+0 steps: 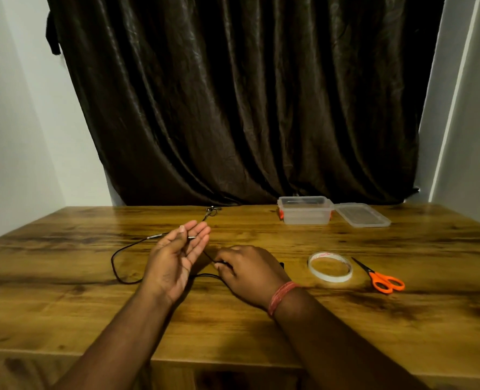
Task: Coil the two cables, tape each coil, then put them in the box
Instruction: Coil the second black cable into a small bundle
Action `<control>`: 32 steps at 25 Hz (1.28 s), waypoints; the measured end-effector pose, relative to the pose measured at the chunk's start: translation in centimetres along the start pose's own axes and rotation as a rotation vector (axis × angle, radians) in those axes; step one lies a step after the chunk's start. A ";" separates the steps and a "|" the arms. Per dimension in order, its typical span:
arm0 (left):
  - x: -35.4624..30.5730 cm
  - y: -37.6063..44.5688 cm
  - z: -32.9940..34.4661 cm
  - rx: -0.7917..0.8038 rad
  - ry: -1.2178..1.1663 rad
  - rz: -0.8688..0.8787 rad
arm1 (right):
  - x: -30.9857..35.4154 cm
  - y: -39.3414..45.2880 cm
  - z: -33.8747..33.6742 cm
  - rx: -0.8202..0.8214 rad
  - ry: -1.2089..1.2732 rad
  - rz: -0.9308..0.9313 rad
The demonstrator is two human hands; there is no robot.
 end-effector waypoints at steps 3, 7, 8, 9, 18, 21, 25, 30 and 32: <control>0.4 -0.5 0.4 0.091 0.130 0.036 | 0.3 0.1 -0.2 -0.011 0.014 -0.007; 1.9 -1.2 0.7 0.144 0.478 0.172 | -0.3 0.4 -0.7 -0.031 0.175 0.080; 2.1 -1.0 0.5 0.149 0.527 0.206 | -0.5 0.4 -0.7 -0.023 0.219 0.106; 2.2 -0.9 0.3 0.178 0.566 0.229 | -0.8 0.5 -0.8 -0.026 0.246 0.133; 2.9 -2.1 0.8 0.457 0.547 0.054 | -1.4 0.7 -1.9 -0.272 0.320 0.225; 2.0 -2.3 0.9 0.527 0.345 -0.107 | -1.0 0.7 -2.0 -0.311 0.280 0.236; 1.2 -2.6 0.9 0.652 0.141 -0.221 | -0.6 0.8 -1.4 -0.298 0.301 0.210; 0.7 -2.7 0.8 0.692 0.039 -0.224 | -1.2 0.7 -0.6 -0.302 0.940 0.750; 0.8 -2.5 0.8 0.722 0.023 -0.239 | -1.3 0.6 -0.6 -0.317 1.228 0.894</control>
Point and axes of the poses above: each hand's wrist, its own y-axis towards the middle knuckle, its own z-axis out of the palm, x = y × z, the point moved 3 cm from there along y, towards the middle knuckle, and after that the axes turned 15 degrees about -x, right-handed, at the moved point
